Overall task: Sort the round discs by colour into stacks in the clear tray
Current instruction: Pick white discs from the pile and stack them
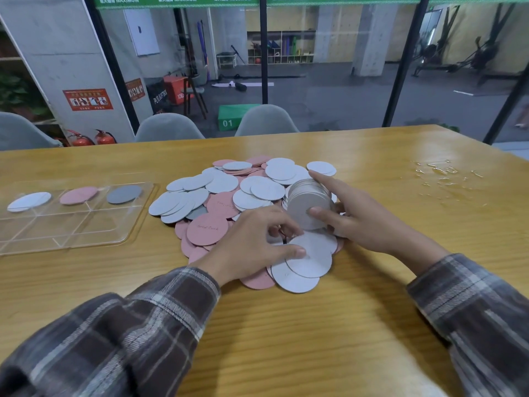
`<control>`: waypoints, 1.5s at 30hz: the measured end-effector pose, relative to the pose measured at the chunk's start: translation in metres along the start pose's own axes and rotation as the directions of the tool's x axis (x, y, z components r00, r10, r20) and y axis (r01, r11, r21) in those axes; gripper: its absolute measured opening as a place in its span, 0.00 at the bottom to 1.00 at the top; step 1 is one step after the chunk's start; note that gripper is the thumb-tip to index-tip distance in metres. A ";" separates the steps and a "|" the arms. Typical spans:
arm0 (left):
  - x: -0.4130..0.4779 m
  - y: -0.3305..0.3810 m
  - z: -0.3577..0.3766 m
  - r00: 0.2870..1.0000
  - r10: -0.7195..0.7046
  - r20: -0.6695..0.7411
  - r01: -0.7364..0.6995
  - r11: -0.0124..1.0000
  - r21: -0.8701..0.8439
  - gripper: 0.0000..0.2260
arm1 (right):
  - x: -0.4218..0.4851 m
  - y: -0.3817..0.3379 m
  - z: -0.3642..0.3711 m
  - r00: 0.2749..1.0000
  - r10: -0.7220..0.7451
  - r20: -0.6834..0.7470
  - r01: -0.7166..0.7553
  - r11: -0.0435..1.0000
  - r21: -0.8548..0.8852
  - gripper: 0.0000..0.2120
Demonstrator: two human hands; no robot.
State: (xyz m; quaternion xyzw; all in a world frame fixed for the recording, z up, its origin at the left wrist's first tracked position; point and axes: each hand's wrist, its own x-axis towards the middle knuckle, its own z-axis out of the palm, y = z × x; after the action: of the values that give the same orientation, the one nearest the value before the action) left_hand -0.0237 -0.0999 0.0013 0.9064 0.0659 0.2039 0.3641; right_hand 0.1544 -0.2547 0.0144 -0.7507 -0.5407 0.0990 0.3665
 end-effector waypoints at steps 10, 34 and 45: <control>0.006 -0.007 -0.004 0.969 -0.115 -0.219 0.070 0.976 -0.204 0.07 | -0.001 -0.001 -0.001 1.000 0.017 -0.005 -0.017 0.998 0.067 0.29; 0.004 -0.004 0.012 0.987 0.083 -0.137 -0.068 0.992 0.108 0.09 | 0.000 0.002 0.001 0.997 -0.065 -0.053 0.060 0.994 -0.087 0.35; -0.002 -0.002 0.010 0.997 0.074 -0.029 -0.065 0.971 0.229 0.13 | 0.004 0.011 -0.004 0.992 -0.050 -0.113 0.043 0.997 -0.065 0.35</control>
State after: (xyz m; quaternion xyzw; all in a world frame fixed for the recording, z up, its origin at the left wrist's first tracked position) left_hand -0.0213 -0.1052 -0.0070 0.9399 0.0639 0.2246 0.2492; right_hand 0.1665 -0.2542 0.0111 -0.7535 -0.5389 0.0305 0.3754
